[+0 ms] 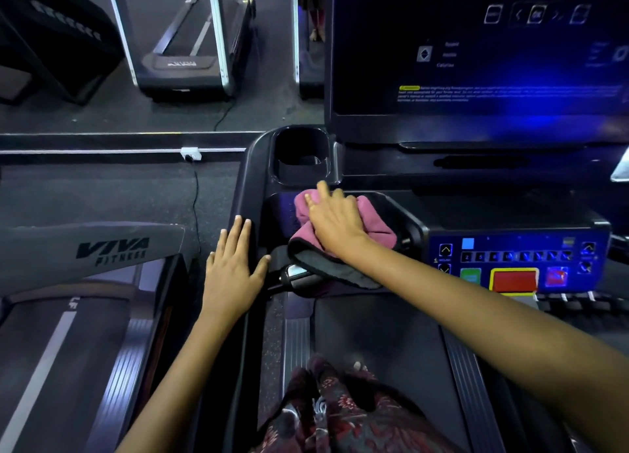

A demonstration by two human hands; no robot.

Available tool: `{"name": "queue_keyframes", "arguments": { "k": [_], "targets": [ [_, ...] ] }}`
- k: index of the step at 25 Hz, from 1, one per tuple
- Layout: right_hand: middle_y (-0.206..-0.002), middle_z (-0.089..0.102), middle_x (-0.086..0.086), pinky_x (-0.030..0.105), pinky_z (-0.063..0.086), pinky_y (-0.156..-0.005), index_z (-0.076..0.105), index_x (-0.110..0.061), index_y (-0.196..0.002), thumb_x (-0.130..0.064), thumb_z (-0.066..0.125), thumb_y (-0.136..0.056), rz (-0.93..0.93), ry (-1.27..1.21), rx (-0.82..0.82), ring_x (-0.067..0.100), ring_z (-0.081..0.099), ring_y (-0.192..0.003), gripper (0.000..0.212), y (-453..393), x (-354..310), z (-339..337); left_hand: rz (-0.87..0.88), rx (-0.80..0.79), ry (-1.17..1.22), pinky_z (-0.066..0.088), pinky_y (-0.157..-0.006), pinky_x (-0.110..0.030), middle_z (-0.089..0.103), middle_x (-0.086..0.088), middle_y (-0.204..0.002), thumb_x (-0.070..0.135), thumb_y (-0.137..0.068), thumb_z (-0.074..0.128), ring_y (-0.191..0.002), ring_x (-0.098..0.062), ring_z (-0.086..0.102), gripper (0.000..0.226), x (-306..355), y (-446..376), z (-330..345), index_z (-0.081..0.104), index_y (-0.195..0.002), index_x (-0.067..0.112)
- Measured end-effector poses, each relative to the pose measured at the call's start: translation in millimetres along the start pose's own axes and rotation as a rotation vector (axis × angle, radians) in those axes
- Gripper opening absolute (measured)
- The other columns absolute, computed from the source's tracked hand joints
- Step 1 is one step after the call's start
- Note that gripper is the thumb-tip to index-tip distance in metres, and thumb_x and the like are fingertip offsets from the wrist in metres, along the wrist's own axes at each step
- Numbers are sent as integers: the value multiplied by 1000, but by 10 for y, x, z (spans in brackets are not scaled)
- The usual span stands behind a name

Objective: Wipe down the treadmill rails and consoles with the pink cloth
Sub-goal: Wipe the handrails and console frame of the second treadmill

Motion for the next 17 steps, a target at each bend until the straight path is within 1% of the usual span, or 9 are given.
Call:
{"name": "queue_keyframes", "arguments": {
  "k": [3, 5, 7, 10, 13, 15, 17],
  "targets": [
    [-126, 43, 21, 35, 47, -71, 43, -3, -129, -6, 38, -94, 204, 24, -43, 33, 58, -97, 36, 71, 363, 7, -17, 21, -74, 17, -115, -46, 8, 2, -158, 36, -92, 51, -144, -26, 12, 71, 43, -15, -15, 14, -149, 17],
    [-127, 45, 22, 35, 49, -76, 48, -1, -127, -7, 40, -93, 307, 43, -116, 32, 57, -103, 35, 104, 564, 1, -19, 36, -133, 21, -113, -46, 16, -8, -155, 37, -90, 53, -140, -33, 22, 71, 110, -69, -20, 21, -146, 9],
    [-127, 49, 20, 36, 50, -78, 53, -1, -123, -7, 40, -94, 337, 80, -191, 31, 52, -110, 32, 113, 643, 17, -32, 45, -142, 24, -111, -49, 22, -16, -151, 39, -88, 55, -135, -38, 27, 70, 189, -143, -14, 28, -142, 4],
    [-120, 58, 13, 34, 50, -75, 60, -7, -117, -8, 40, -93, 313, 183, -253, 29, 51, -112, 31, 39, 647, 1, -58, -1, -114, 20, -111, -50, 12, -15, -155, 42, -89, 53, -140, -37, 16, 74, 212, -309, 7, 19, -146, 8],
    [-122, 61, 9, 32, 47, -82, 60, -11, -119, -22, 49, -91, 234, 74, -326, 28, 57, -112, 31, -47, 836, -151, -39, -13, -94, 24, -110, -52, 6, -9, -156, 40, -89, 53, -142, -33, 12, 75, 182, -446, -9, 15, -147, 12],
    [-123, 61, 13, 31, 43, -78, 61, -11, -117, -29, 51, -91, 101, 5, -424, 30, 59, -109, 34, -19, 948, -244, -38, -10, -103, 29, -109, -53, 6, -9, -156, 41, -89, 53, -142, -33, 12, 76, 159, -465, 1, 15, -147, 12],
    [-118, 63, 14, 29, 41, -72, 64, -11, -112, -26, 51, -89, 11, -49, -532, 31, 60, -100, 30, 61, 1036, -332, -43, -4, -107, 31, -107, -53, 6, -9, -156, 42, -89, 53, -141, -33, 13, 76, 147, -462, 22, 15, -147, 12]
  ]
}}
Point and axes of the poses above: each hand's wrist, its own y-axis away from the middle knuckle, its own z-axis out of the palm, x = y × z, the point moved 5 cm from there along -y, towards the middle knuckle
